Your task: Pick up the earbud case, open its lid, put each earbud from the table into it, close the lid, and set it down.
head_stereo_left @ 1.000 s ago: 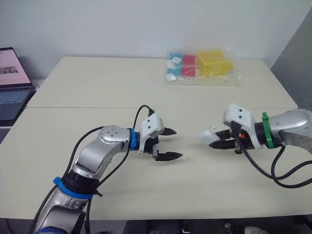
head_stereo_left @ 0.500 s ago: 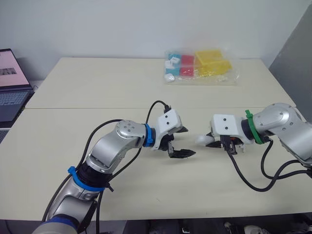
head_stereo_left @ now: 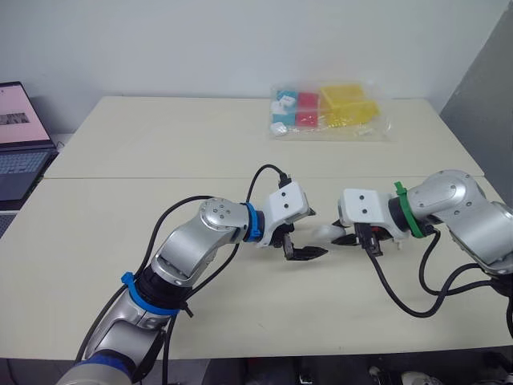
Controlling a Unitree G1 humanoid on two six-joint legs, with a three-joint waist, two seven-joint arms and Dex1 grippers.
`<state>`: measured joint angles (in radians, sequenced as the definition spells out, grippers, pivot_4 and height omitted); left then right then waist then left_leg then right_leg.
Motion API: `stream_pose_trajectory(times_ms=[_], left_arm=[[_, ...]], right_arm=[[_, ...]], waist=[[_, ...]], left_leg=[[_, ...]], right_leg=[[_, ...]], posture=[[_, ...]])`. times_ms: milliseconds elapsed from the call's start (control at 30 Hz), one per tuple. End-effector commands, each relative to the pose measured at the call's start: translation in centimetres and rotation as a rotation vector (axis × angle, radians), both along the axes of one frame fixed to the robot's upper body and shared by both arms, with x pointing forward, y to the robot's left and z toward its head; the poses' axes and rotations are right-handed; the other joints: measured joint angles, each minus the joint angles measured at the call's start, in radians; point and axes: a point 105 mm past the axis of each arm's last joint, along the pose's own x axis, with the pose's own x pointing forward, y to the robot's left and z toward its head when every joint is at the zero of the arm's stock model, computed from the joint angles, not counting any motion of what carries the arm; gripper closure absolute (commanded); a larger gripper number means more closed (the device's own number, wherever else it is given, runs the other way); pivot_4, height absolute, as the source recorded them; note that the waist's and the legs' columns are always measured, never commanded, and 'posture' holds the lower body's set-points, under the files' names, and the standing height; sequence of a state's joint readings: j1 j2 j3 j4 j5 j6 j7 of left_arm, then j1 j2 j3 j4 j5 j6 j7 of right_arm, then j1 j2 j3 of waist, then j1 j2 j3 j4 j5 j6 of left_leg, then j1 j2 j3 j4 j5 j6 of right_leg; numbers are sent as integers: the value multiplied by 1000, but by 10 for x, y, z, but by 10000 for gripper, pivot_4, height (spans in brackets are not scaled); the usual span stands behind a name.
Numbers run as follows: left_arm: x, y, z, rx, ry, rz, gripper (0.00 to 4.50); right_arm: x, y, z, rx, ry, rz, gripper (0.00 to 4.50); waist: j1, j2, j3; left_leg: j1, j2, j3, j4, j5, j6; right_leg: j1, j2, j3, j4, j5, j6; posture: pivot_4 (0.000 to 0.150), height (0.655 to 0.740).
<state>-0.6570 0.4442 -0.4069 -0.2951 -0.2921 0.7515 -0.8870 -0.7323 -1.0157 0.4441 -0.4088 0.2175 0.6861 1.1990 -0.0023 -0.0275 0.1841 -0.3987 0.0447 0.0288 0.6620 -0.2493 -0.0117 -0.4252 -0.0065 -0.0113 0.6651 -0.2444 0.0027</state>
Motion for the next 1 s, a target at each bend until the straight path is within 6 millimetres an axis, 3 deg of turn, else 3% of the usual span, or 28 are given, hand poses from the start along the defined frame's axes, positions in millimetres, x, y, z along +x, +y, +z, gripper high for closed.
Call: stream_pose_trajectory(times_ms=[33,300,333,433,700,1000], left_arm=[[-3,-4,9,-15,-40,-30,0],[-7,-5,4,-6,-23,-57,0],[-8,-6,4,-7,-21,-57,1760],[-7,-6,4,-12,-19,-51,9334],[-5,-6,4,-23,-12,-49,35917],[-5,-6,1,-28,-17,-46,36831]], right_arm=[[1,3,17,22,-60,11,37102],[0,7,20,41,-56,12,37102],[-1,7,20,40,-56,13,37102],[-1,7,20,37,-61,14,37102],[-1,8,21,40,-64,19,37102],[-2,8,20,32,-65,36,37101]], waist=[[0,0,0],[0,0,0],[0,0,0],[0,0,0],[0,0,0],[0,0,0]], left_leg=[[0,0,0,0,0,0],[0,0,0,0,0,0],[0,0,0,0,0,0],[0,0,0,0,0,0],[0,0,0,0,0,0],[0,0,0,0,0,0]], right_leg=[[0,0,0,0,0,0],[0,0,0,0,0,0],[0,0,0,0,0,0],[0,0,0,0,0,0],[0,0,0,0,0,0],[0,0,0,0,0,0]], posture=[[1500,7400],[1500,7400],[1500,7400],[1500,7400],[1500,7400],[1500,7400]])
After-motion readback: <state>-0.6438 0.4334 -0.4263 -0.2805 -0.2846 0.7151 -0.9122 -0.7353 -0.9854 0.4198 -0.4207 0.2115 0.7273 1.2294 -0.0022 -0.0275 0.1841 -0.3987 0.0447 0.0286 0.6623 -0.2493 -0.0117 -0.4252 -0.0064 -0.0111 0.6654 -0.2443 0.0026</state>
